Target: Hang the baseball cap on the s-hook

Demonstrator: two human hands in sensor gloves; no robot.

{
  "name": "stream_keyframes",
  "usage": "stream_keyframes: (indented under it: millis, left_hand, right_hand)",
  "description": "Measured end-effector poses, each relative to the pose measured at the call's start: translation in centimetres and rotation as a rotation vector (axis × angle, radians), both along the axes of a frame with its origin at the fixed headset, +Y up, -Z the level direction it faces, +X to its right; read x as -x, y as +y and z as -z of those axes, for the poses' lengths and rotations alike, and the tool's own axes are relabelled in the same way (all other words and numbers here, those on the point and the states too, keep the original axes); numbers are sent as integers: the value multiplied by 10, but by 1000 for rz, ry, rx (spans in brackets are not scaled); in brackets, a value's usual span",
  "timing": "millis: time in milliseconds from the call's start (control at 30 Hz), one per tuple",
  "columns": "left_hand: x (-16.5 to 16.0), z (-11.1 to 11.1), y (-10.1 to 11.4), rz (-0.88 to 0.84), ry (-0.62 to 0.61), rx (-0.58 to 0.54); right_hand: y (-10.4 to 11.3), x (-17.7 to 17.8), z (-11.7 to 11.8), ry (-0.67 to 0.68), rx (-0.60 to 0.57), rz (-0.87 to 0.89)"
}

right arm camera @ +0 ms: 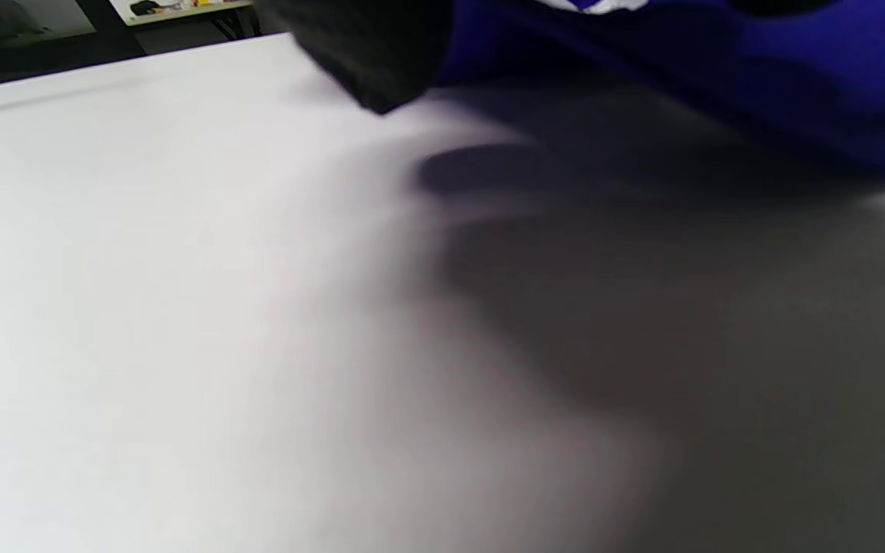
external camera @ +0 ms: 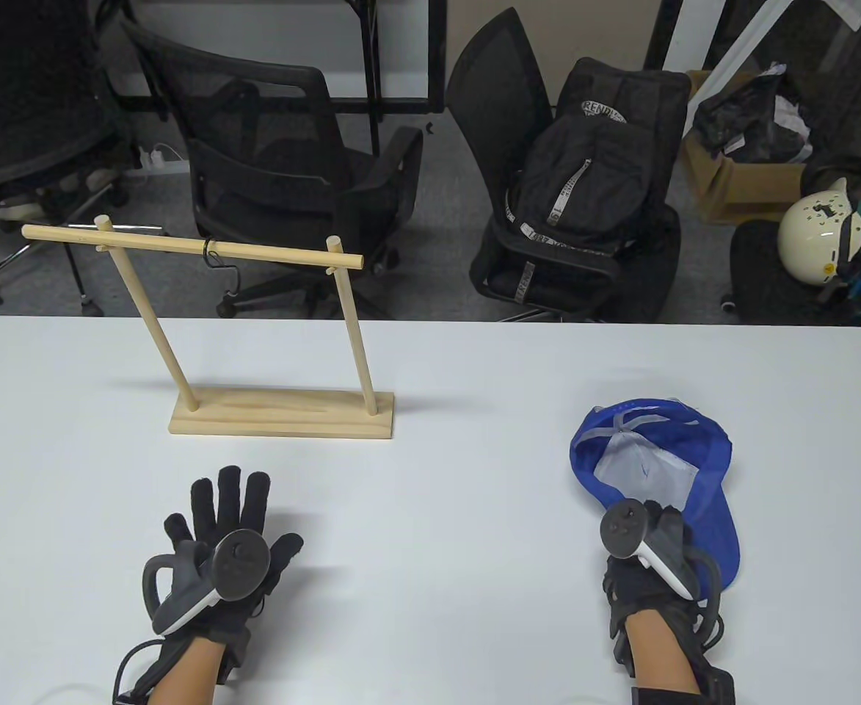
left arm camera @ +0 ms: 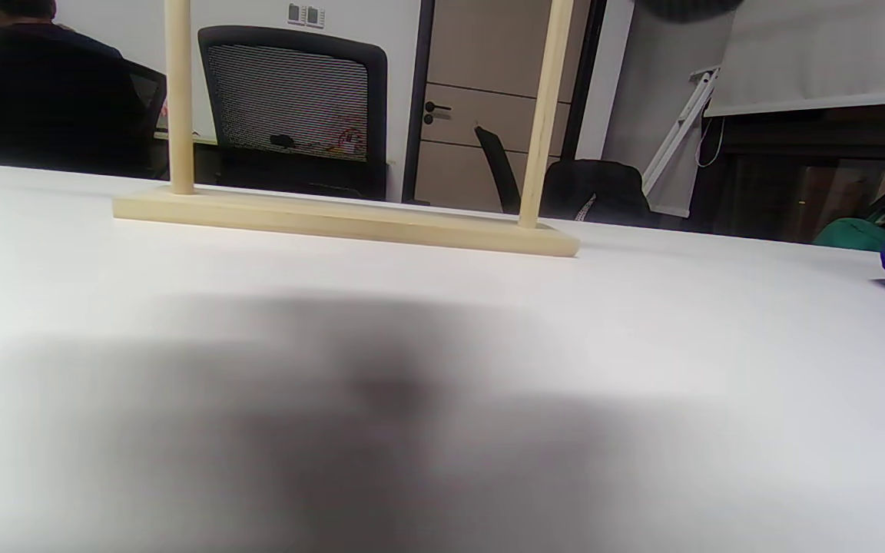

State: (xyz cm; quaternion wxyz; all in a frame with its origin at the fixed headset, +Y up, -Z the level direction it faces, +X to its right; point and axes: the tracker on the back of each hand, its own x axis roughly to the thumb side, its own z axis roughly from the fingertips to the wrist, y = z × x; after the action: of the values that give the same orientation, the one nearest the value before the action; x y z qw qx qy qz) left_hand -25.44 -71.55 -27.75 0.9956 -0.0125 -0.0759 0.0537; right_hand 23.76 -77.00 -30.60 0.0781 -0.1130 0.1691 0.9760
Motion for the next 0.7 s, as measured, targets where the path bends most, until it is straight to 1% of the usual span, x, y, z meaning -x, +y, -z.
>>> stream_keyframes:
  millis: [167,367,700]
  left_hand:
    - [0,0,0,1,6,9]
    - [1,1,-1,2,7,20]
    - [0,5,-3,-21,-3,54]
  right_hand:
    - [-5,-2,2,-8,25,-16]
    - [0,-2,3,-13,-11,-39]
    - [26,-11,-3,-56,-188,-9]
